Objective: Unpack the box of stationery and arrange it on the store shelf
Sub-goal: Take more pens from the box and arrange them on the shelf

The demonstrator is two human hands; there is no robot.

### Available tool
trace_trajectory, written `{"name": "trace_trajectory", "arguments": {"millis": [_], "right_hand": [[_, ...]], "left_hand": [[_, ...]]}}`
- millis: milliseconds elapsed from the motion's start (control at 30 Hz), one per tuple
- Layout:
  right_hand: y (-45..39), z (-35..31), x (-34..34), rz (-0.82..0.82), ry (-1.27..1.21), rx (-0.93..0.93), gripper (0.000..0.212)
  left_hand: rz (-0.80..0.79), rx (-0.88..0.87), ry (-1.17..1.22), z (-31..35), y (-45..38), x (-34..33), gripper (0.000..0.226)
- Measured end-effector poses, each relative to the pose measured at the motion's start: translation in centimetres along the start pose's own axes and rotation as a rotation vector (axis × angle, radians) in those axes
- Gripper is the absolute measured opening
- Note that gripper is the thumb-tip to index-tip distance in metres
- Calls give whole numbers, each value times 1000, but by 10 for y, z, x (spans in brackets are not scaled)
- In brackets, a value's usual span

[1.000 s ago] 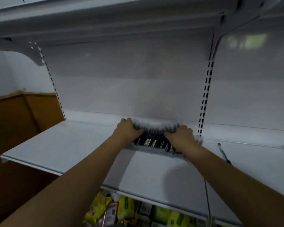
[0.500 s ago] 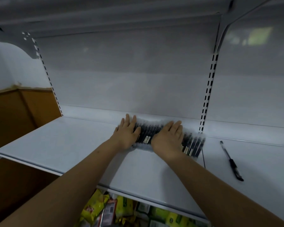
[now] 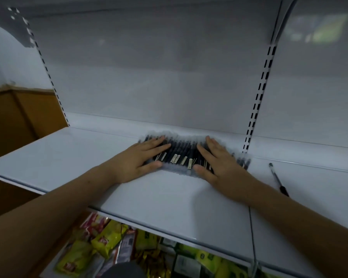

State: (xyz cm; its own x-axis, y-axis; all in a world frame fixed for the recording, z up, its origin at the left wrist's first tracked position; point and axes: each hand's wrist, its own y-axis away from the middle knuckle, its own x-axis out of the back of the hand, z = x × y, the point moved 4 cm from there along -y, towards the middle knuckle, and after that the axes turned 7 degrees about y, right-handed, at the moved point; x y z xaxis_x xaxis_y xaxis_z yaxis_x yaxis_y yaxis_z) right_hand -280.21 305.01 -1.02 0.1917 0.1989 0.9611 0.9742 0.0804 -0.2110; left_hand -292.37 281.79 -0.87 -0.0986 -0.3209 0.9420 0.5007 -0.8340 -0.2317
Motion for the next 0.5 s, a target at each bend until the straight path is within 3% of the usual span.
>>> {"name": "trace_trajectory", "arguments": {"millis": [67,167,267,333,433,500], "right_hand": [[-5,-13,-4,73,70,-73,85],[-13,-24,-5,14,102,-51,103],[-16,-16,-1,-92,144,33,89],[-18,-11,-3,-16,203,84,84],[-22,-17,-11,126,292,115,92],[-26,-19,-14,120,299,74,90]], "left_hand": [[17,-6,0,-2,-3,0,64],[25,7,40,-4,-5,0,64],[-27,7,44,-9,-4,3,66],[-39,-26,18,-14,-7,5,64],[-18,-62,26,-21,-10,4,64],[5,-55,47,-24,-10,3,63]]}}
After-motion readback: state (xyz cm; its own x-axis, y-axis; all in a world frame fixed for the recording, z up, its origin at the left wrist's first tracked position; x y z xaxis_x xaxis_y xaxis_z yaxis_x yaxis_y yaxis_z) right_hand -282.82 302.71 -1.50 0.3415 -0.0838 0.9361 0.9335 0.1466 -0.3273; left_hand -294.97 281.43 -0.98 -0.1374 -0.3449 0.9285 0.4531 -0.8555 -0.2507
